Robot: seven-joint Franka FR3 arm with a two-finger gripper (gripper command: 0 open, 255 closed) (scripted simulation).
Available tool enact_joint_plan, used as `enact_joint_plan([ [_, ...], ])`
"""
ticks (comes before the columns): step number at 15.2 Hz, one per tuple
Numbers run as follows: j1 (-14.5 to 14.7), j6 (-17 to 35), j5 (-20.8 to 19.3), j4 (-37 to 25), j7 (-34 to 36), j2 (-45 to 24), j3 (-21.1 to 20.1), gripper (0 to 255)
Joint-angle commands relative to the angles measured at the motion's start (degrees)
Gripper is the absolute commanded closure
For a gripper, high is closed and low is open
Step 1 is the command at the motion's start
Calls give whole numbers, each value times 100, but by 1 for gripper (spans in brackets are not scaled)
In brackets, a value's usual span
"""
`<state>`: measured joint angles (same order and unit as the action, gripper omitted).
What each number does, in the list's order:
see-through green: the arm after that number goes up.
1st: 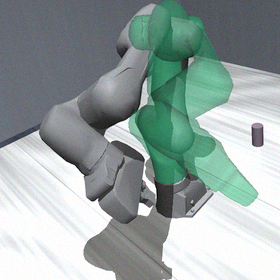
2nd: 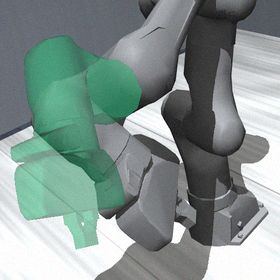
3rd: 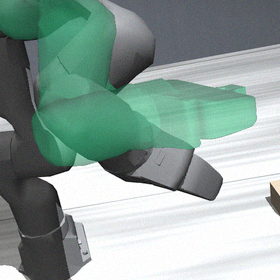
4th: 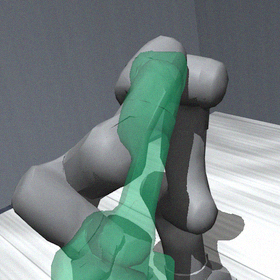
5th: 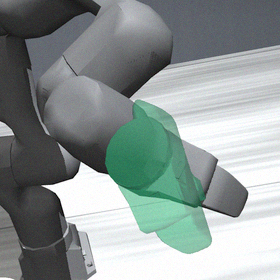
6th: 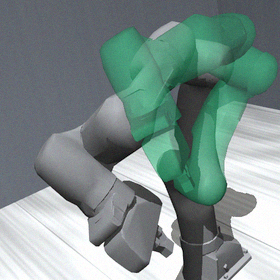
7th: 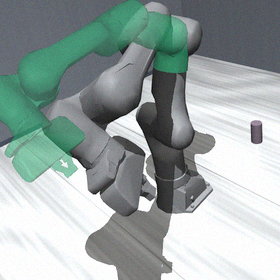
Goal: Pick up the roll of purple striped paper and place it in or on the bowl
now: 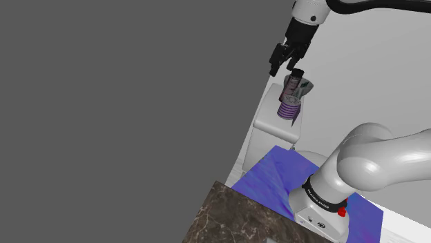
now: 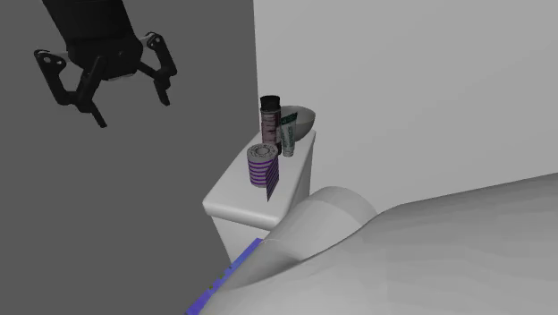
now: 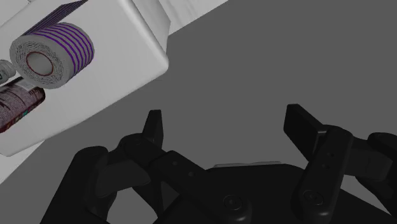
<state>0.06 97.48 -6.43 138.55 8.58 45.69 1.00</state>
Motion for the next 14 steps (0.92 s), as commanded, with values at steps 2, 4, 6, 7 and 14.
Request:
enact_joint_plan([
  [2, -40, 77, -63, 115, -126, 30, 125, 0],
  [4, -125, 237, -199, 327, -376, 67, 381, 0],
  [6, -221, 405, -342, 514, -630, 71, 641, 0],
  [7, -271, 493, -415, 597, -758, 61, 773, 0],
  [14, -620, 1178, -939, 983, -1660, -277, 1744, 0],
])
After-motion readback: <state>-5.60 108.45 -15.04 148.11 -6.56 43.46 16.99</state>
